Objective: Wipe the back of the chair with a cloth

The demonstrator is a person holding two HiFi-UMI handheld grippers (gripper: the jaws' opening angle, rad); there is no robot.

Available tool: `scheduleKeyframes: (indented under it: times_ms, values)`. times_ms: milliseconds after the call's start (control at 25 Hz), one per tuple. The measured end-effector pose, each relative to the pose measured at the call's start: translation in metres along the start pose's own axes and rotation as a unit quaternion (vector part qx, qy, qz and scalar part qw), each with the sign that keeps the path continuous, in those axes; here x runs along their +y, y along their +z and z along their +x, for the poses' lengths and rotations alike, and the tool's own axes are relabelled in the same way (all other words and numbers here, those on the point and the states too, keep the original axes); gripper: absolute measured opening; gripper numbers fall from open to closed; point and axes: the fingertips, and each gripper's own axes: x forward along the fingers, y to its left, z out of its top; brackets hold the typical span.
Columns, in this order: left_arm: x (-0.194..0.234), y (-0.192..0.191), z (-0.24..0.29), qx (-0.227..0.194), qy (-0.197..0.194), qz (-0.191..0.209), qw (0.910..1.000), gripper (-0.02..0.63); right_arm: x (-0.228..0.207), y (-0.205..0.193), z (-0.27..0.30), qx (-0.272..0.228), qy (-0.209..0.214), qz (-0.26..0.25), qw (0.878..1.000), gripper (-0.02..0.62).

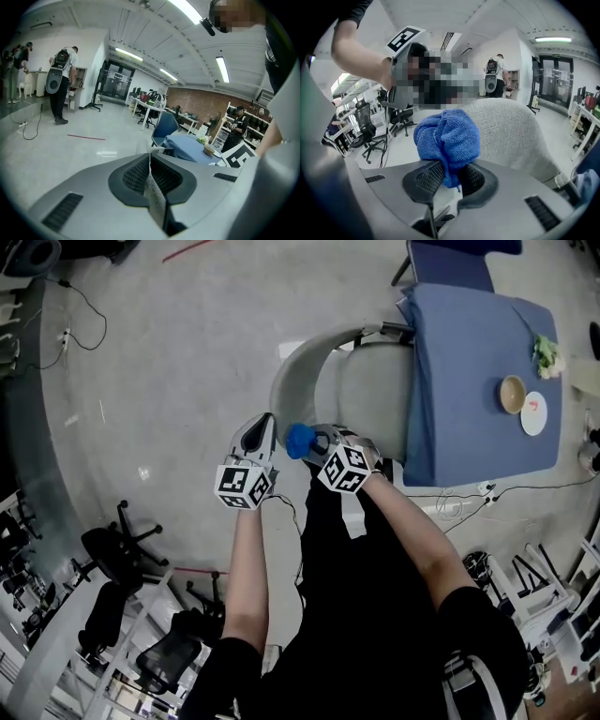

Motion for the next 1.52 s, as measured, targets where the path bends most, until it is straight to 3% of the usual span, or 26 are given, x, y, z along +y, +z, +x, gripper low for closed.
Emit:
scheduleKeyframes:
  times_ms: [560,1040,1520]
  values:
    - [0.005,-0.018,0.008,0.014,0.002,-0.005,0.9999,0.031,-0.058,0.02,0.011,-0.044,-0.056,0.03,0.997,0.097]
    - [0.005,-0.018,0.01,0.009,0.004,0.003,0.9999,0.031,-0.11,0.03,0.015,-0.046,-0.086,0.024,0.995,0.097]
    - [0.003,-0.021,0.011,0.006,0.011,0.012,0.9999,0.031,-0.155,0.013,0.016,-0.032,-0.118,0.037,0.992,0.097]
